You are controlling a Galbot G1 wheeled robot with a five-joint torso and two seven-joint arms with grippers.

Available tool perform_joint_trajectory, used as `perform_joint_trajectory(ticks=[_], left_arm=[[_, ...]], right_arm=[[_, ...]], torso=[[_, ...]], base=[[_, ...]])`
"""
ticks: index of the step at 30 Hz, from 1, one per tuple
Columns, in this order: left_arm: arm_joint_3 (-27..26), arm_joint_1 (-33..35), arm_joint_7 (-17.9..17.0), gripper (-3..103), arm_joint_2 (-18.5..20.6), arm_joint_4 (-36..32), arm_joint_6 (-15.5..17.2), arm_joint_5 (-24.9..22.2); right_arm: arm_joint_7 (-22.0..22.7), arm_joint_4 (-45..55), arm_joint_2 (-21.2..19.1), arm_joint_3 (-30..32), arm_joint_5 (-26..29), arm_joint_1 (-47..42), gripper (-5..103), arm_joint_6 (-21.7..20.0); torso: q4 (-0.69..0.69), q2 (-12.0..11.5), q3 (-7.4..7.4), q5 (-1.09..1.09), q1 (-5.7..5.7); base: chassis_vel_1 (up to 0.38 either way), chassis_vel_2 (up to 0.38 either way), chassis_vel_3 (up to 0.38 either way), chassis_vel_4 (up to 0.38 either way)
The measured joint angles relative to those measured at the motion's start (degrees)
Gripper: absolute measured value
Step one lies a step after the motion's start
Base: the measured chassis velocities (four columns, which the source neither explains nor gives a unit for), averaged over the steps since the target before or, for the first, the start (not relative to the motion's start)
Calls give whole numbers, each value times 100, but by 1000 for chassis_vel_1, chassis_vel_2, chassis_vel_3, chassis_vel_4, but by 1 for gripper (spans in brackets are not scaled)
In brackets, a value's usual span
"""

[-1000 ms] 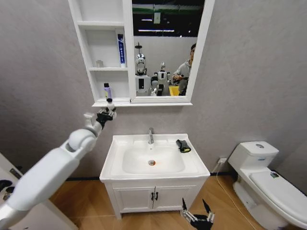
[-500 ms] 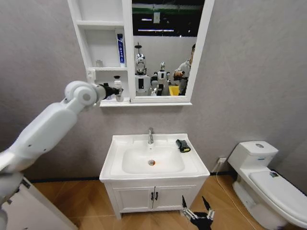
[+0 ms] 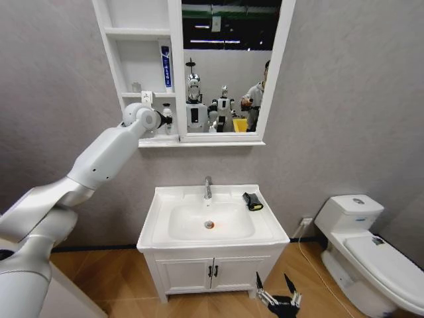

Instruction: Move facial cleanser and shampoo from washbasin to cabinet, then wipe washbasin with towel.

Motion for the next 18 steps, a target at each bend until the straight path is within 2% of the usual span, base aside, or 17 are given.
perform_joint_trajectory(ticks=[11, 14, 18], left_arm=[[-55, 59, 175, 30, -237, 472, -95, 488], [-151, 140, 318, 30, -289, 599, -178, 768], [-200, 158, 375, 30, -366, 727, -219, 852]], right_arm=[[1, 22, 3, 49, 9, 5, 100, -13], [1, 45, 4, 67, 30, 5, 100, -23], [-9, 49, 6, 102, 44, 10, 100, -36]], torso=[[-1, 0, -1, 0, -1], [0, 1, -1, 0, -1], [0, 0, -1, 0, -1]], base=[[0, 0, 0, 0], [0, 0, 0, 0], [0, 0, 0, 0]])
